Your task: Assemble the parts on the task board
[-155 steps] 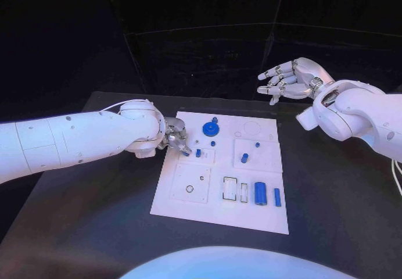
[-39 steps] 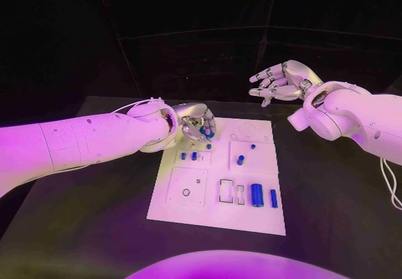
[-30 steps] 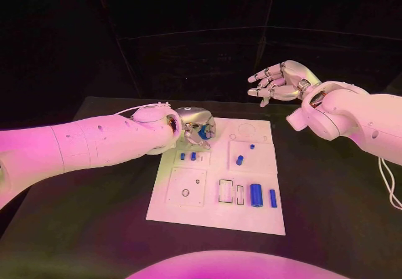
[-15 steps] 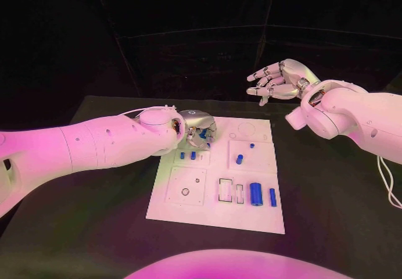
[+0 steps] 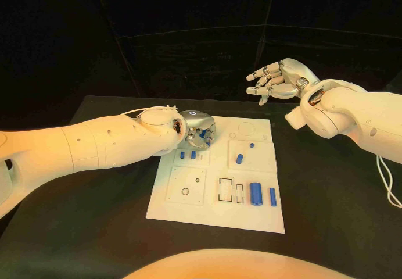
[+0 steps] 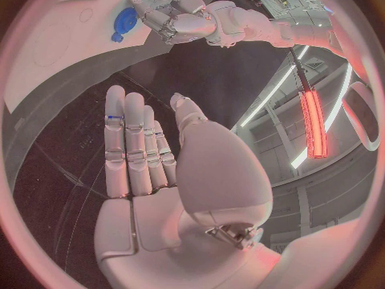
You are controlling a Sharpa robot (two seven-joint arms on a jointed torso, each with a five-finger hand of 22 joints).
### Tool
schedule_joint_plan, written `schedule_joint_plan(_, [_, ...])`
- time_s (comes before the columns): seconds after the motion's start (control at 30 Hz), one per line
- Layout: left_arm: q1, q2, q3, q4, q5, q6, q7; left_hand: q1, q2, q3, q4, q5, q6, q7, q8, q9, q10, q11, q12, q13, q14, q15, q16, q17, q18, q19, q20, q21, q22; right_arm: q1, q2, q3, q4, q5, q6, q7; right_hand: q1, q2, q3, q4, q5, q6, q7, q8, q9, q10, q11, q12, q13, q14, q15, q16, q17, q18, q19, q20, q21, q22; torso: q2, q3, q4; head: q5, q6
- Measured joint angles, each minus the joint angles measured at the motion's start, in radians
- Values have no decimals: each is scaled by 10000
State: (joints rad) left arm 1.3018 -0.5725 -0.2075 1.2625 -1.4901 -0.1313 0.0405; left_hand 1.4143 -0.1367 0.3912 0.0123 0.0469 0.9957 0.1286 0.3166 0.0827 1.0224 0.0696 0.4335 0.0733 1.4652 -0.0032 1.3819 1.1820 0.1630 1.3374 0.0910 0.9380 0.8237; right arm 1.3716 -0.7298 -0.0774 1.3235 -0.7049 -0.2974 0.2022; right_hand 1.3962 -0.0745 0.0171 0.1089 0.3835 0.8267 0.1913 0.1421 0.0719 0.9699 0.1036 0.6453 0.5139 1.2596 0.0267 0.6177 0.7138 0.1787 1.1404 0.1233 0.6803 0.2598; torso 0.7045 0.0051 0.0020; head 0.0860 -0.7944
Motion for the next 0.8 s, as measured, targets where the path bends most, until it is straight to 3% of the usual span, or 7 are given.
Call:
schedule_joint_plan(0.4, [0,4,9,0,-33,123,-135,0,0,124,-40,0,3,3,-65,-43,70,-1,-125,-49,-1,0,46,-12,0,34,-34,191,197,0,-1,0,-3,0,1,3,0,0,0,0,0,0,0,0,0,0,0,0,-23,-36,-37,0,-8,0,0,0,0,-11,-1,0,0,-22,-12])
schedule_joint_plan(0.47, [1,1,9,6,-35,126,-153,0,0,191,-34,0,36,35,-78,-58,72,0,-175,-62,-1,0,46,-36,-161,34,-34,311,297,0,-1,0,-3,0,1,4,0,0,0,0,0,0,0,0,0,0,0,0,-24,-36,-37,0,-8,-1,0,0,0,-11,0,0,0,-26,-12])
schedule_joint_plan(0.8, [-8,-153,9,136,-48,-32,-186,157,147,758,-343,-7,548,-88,-117,-56,681,-144,-232,-67,20,-132,-33,-441,-164,234,-126,990,1068,0,-1,0,-3,0,0,10,0,0,0,0,0,0,0,0,0,0,0,0,-23,-36,-37,0,-8,0,0,0,0,-10,0,-8,0,-28,9])
